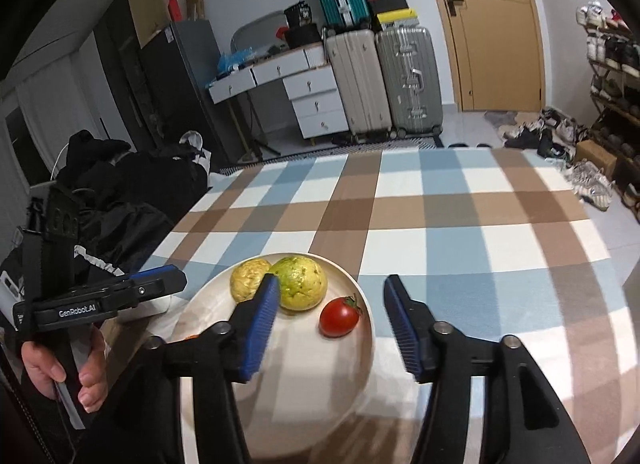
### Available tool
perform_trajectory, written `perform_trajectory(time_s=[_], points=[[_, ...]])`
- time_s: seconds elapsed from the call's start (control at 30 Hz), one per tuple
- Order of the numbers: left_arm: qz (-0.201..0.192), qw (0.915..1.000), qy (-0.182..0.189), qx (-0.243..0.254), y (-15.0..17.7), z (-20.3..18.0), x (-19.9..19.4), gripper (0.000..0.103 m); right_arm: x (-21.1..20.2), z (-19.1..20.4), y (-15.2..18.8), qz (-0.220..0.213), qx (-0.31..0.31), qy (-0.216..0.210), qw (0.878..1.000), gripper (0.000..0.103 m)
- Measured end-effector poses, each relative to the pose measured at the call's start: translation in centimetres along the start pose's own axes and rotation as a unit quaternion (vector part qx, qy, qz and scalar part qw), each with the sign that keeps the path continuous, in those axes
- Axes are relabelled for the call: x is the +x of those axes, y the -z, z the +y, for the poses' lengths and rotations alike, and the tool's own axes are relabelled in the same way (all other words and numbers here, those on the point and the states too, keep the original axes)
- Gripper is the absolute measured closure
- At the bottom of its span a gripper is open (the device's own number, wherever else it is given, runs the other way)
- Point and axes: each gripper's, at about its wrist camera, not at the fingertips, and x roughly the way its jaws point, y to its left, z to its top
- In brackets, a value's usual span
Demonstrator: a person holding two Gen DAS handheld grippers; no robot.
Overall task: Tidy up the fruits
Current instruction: 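Withdraw both tools and move the left tool toward the remaining fruits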
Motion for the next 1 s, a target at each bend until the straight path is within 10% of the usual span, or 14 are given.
perform_trajectory(time_s=[0.5, 1.0], points=[[-0.036, 0.9991, -0.019, 0.014, 5.0, -3.7, -8.4, 0.021, -10.6, 4.0, 3.9, -0.065, -0.023, -0.006, 0.998, 0.006], [-0.026, 0.9981, -0.034, 0.045, 12.5, -8.3, -12.6, 0.002, -14.9, 5.6, 9.4, -0.058, -0.015, 0.006, 0.998, 0.000]])
